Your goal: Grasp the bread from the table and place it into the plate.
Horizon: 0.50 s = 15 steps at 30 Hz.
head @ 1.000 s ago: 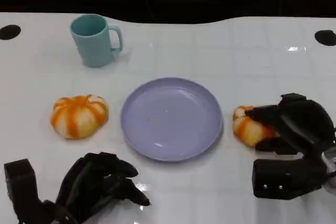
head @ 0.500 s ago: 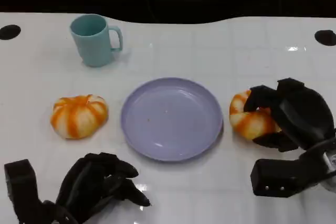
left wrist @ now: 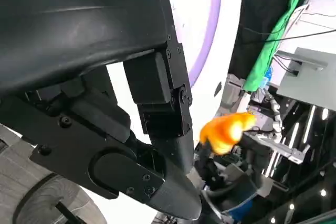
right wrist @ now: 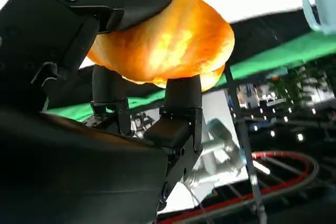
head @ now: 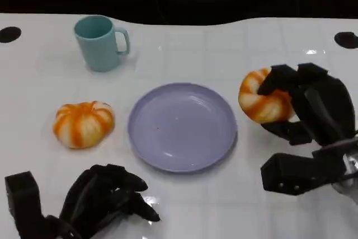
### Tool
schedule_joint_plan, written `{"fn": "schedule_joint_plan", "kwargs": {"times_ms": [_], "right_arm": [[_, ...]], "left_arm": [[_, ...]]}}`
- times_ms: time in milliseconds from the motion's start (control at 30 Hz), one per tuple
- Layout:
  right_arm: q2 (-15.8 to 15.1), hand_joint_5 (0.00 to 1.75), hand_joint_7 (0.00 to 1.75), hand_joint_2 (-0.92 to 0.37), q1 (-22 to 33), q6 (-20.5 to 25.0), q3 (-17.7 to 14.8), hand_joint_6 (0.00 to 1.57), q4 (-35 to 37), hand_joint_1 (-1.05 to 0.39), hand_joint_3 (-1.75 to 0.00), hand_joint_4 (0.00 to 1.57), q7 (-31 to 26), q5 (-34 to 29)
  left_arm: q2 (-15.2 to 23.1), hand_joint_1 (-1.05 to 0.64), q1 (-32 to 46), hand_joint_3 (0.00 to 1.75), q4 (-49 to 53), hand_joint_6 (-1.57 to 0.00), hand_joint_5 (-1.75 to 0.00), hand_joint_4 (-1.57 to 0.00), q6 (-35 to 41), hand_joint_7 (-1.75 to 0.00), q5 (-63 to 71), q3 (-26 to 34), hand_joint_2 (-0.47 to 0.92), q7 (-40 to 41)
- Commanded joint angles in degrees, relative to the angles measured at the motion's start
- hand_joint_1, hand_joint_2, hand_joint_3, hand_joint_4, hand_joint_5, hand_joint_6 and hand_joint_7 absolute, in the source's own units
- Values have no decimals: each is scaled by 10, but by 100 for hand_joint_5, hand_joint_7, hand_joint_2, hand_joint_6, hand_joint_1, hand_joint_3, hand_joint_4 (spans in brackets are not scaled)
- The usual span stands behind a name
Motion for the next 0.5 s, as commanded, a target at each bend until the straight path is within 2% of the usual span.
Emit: {"fn": "schedule_joint_plan", "kwargs": {"times_ms": [33,200,333,500], "right_arm": [[8,175,172,-19,-2,-15,-6,78,-52,-6,-151,100,81,39],[26,175,168,-21,-26,-28,10,80,-68,-8,-154,99,181,52],[45,175,160,-22,-59,-40,32,84,-47,-10,-150,98,218,39],[83,175,164,-33,-95,-54,52,83,13,-15,-137,97,240,39]], "left_arm": [[8,-101,1,0,3,-157,-30,-157,-4,-6,1,1,78,3],[9,-101,2,0,2,-157,-31,-157,-3,-7,1,0,78,3],[9,-102,4,0,1,-157,-32,-157,-7,-7,3,0,78,4],[10,-101,5,0,0,-157,-32,-157,-2,-7,-2,2,78,-1]]}}
